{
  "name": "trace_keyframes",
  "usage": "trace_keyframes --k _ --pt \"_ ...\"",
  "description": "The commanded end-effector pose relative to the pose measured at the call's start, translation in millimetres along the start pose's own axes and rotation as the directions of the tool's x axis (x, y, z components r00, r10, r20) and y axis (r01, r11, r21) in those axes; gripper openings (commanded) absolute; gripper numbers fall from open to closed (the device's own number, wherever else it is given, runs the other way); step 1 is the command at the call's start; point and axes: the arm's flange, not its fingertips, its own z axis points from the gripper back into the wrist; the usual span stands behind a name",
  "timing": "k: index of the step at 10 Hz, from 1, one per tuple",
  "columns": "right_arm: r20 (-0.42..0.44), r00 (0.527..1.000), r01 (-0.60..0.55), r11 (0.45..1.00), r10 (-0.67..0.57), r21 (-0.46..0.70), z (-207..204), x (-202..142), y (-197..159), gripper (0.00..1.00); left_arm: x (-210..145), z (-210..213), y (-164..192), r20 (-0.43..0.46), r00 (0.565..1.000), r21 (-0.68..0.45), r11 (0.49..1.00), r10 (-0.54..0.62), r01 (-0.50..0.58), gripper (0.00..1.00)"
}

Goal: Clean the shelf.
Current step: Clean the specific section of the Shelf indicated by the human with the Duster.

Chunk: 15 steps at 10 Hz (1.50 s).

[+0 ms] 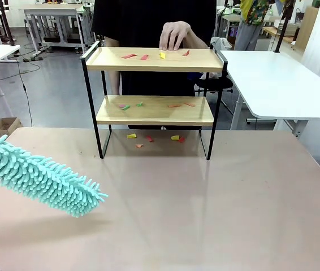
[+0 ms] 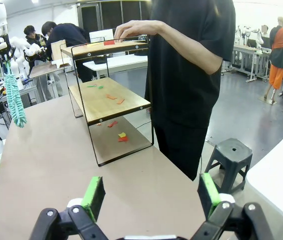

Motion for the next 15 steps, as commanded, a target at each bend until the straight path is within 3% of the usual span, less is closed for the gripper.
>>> trace_keyframes --k 1,5,7,9,10,12,13,15 --pt "0.002 1.000 -0.005 1.000 0.005 0.000 -0.9 2.8 0.8 1.00 -2.3 1.1 -3.5 -0.011 1.000 0.002 1.000 -0.001 0.001 0.13" --pt "0.002 1.000 -0.005 1.000 0.005 0.000 -0.9 2.8 0.8 1.00 0.0 0.0 0.0 0.000 1.000 0.000 1.000 0.000 0.000 0.13" --pt "0.002 1.000 -0.005 1.000 0.005 0.000 -0.9 2.8 0.8 1.00 -14.3 26.7 -34.4 0.212 0.977 0.035 0.999 -0.010 0.003 0.13" --pt "0.002 1.000 -0.005 1.000 0.005 0.000 -0.9 2.8 0.8 1.00 -11.6 72.4 -53.7 0.379 0.925 0.056 0.998 -0.026 0.005 0.13" --pt "0.002 1.000 -0.005 1.000 0.005 0.000 -0.9 2.8 0.8 1.00 -5.3 95.2 -61.4 0.469 0.883 0.049 0.999 -0.012 -0.013 0.13" --pt "0.002 1.000 -0.005 1.000 0.005 0.000 -0.9 2.8 0.8 1.00 22.6 147.0 -68.3 0.629 0.761 -0.067 0.986 0.158 -0.150 0.13" --pt "0.002 1.000 -0.005 1.000 0.005 0.000 -0.9 2.8 0.8 1.00 39.9 166.5 -76.7 0.638 0.712 -0.109 0.950 0.292 -0.292 0.13" --pt "0.002 1.000 -0.005 1.000 0.005 0.000 -0.9 2.8 0.8 1.00 69.6 196.2 -78.1 0.630 0.575 -0.152 0.809 0.522 -0.568 0.13"
